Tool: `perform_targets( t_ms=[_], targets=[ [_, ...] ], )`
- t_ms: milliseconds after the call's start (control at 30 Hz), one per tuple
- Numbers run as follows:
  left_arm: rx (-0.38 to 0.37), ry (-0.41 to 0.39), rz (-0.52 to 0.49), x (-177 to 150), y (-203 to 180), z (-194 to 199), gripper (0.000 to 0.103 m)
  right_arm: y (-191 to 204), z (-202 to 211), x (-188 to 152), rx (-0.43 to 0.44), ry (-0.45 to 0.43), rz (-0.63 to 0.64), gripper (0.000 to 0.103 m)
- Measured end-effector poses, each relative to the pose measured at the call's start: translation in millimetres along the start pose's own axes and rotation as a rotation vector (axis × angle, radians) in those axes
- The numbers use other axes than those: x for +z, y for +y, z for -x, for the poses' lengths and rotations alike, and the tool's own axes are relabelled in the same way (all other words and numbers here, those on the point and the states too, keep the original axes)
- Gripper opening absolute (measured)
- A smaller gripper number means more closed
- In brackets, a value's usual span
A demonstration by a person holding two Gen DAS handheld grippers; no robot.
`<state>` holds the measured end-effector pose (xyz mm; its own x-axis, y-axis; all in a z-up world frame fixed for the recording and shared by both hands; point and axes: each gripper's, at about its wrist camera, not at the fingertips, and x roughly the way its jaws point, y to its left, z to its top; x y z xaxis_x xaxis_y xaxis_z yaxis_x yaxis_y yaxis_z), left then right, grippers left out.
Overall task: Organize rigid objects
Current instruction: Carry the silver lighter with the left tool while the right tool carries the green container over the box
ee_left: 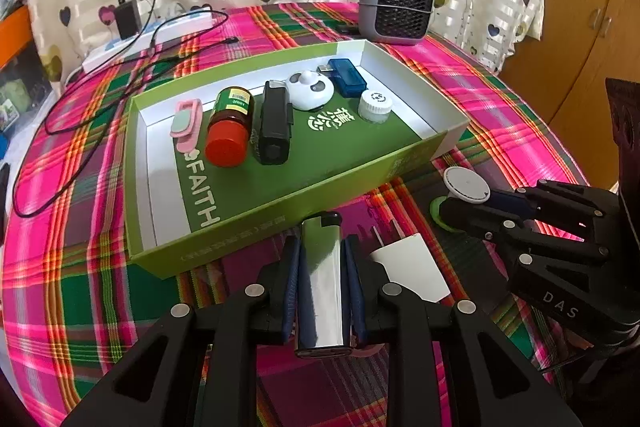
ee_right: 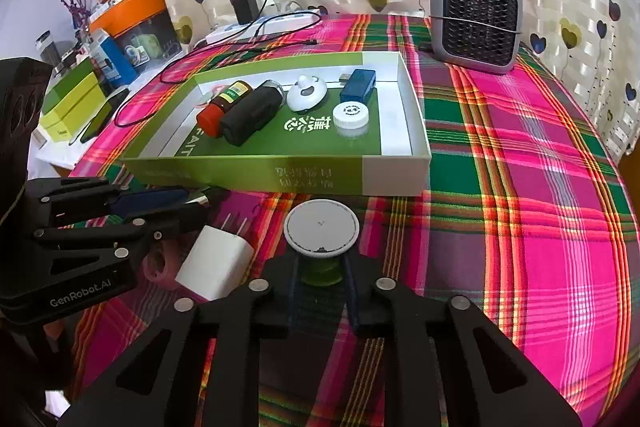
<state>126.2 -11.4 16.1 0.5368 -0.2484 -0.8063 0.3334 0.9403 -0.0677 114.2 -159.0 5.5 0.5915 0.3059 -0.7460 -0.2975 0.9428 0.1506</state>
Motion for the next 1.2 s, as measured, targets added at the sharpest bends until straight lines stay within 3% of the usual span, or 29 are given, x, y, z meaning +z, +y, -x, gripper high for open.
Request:
perform_targets(
  t_ms=[1200],
  targets=[
    [0.029,-0.072,0.006,3.6,-1.6,27.5,0.021,1.6,18.6,4.6,-0.001,-0.073,-0.008,0.018]
  ],
)
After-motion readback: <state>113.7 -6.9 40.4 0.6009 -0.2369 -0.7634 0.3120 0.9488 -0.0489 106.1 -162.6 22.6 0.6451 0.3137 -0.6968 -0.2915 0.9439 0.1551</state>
